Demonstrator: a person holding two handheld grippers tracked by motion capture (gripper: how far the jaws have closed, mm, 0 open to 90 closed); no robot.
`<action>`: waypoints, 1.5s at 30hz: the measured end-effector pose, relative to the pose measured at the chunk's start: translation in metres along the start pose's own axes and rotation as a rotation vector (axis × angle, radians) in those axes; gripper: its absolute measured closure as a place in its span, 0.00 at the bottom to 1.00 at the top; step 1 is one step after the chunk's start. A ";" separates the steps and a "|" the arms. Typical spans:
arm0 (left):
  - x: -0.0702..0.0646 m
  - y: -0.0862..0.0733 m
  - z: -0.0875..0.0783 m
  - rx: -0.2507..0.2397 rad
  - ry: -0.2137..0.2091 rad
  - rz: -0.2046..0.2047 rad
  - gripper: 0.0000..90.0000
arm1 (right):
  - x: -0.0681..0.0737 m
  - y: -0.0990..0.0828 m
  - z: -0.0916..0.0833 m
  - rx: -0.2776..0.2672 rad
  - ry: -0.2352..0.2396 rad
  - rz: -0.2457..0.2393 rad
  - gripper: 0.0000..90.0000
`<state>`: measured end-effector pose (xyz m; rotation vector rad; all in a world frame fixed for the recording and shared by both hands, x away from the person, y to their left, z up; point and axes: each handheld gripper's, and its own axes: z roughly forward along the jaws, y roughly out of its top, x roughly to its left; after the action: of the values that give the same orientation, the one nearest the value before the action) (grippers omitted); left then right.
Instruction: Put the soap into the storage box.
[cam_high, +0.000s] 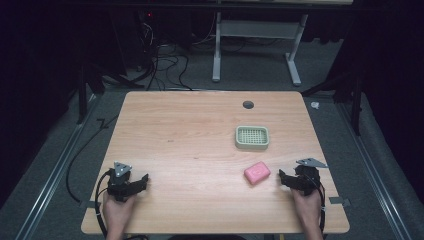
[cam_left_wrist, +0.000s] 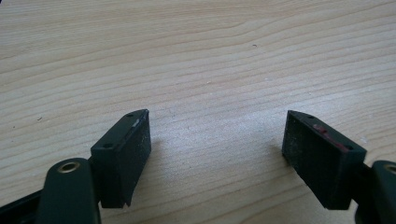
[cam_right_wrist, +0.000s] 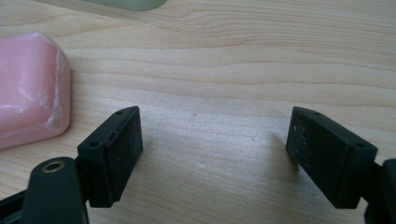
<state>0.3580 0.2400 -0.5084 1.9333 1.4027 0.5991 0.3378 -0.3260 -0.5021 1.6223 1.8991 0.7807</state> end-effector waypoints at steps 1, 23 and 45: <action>0.000 0.000 0.000 0.000 0.000 0.000 0.27 | 0.000 0.000 0.000 -0.002 0.003 -0.001 0.21; 0.000 0.000 0.000 0.001 -0.001 0.000 0.27 | 0.000 0.001 0.001 0.013 0.034 -0.028 0.16; 0.000 0.000 0.000 0.001 -0.001 0.000 0.27 | 0.015 0.001 -0.023 -0.052 0.115 -0.028 0.17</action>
<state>0.3581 0.2402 -0.5083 1.9339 1.4030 0.5972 0.3202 -0.3127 -0.4856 1.5457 1.9592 0.9214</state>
